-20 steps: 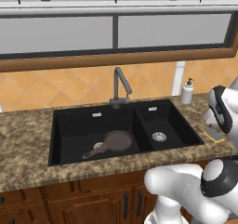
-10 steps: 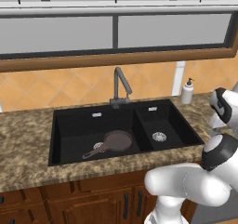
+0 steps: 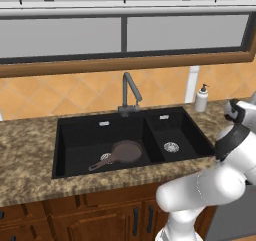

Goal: Pick the pan and sponge and place them into the sink. Then turn on the water.

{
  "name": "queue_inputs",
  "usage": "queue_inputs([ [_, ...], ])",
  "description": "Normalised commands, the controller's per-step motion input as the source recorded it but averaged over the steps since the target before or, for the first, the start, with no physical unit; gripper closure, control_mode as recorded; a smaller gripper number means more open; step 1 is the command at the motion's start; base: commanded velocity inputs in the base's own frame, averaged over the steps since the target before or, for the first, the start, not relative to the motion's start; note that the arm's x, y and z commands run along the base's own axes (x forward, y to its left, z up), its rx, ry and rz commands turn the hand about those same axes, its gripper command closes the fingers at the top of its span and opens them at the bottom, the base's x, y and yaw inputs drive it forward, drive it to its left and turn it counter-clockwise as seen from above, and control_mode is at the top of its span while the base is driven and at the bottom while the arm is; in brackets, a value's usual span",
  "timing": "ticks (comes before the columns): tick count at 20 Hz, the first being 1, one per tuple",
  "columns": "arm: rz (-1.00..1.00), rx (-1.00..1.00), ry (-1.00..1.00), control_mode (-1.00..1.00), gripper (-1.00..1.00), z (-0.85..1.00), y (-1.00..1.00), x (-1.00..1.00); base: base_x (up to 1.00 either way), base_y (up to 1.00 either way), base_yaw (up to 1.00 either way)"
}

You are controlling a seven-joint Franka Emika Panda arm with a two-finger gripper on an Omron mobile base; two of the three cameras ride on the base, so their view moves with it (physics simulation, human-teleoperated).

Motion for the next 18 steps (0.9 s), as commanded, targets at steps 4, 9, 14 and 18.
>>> queue_inputs([
  [4,0.06,0.0,0.04,-1.0,-1.0,-0.23,-0.14,0.23,0.0,0.0,0.0],
  [9,0.01,-0.01,0.07,-1.0,-1.0,-0.23,-0.02,0.23,0.0,0.0,0.0],
  [14,0.0,-0.01,0.02,-1.0,-1.0,-0.18,-0.02,0.26,0.0,0.0,0.0],
  [18,0.0,-0.01,0.0,-1.0,-1.0,-0.21,-0.11,0.19,0.0,0.0,0.0],
])
